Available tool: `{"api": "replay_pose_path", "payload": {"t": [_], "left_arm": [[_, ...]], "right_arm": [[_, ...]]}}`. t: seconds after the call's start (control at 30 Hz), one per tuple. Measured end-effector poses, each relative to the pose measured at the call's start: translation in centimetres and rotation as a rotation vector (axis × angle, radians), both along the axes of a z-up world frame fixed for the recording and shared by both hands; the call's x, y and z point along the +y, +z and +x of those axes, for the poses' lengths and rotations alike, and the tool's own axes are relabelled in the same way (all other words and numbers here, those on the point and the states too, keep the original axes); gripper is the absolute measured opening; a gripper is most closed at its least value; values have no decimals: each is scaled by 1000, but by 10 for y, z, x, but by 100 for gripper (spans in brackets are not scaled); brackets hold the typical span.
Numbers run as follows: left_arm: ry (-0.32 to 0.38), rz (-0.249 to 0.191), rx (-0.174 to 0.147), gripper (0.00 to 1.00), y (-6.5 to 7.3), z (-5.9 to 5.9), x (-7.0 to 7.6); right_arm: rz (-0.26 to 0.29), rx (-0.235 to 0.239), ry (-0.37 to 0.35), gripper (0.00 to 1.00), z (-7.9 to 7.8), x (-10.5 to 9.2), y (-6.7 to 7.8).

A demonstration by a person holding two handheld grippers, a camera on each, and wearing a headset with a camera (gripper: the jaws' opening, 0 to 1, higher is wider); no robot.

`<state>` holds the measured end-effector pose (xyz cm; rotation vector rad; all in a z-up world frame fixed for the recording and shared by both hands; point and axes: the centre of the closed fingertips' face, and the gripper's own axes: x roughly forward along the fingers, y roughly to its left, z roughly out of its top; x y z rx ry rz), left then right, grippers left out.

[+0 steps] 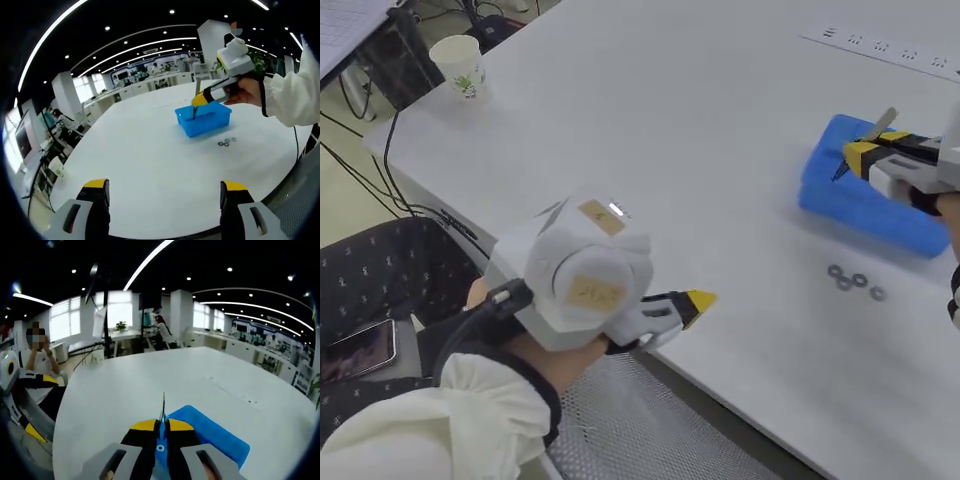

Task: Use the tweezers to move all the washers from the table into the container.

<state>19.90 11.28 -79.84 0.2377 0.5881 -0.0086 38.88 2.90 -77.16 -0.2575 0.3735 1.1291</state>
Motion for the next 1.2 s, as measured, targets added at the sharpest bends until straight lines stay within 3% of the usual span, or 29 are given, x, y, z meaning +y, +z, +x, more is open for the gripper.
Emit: {"api": "replay_pose_path", "payload": {"t": [0.3, 0.47, 0.9, 1.2], "left_arm": [[-1, 2, 6, 94, -1, 0, 1], [0, 7, 6, 93, 0, 0, 1], [-2, 16, 26, 93, -3, -1, 1], [-5, 27, 43, 91, -5, -3, 1]], "right_arm": [[44, 1, 16, 3, -20, -7, 21], [53, 17, 19, 3, -30, -12, 20], [14, 61, 45, 3, -64, -23, -1], [-23, 101, 38, 3, -74, -33, -24]]}}
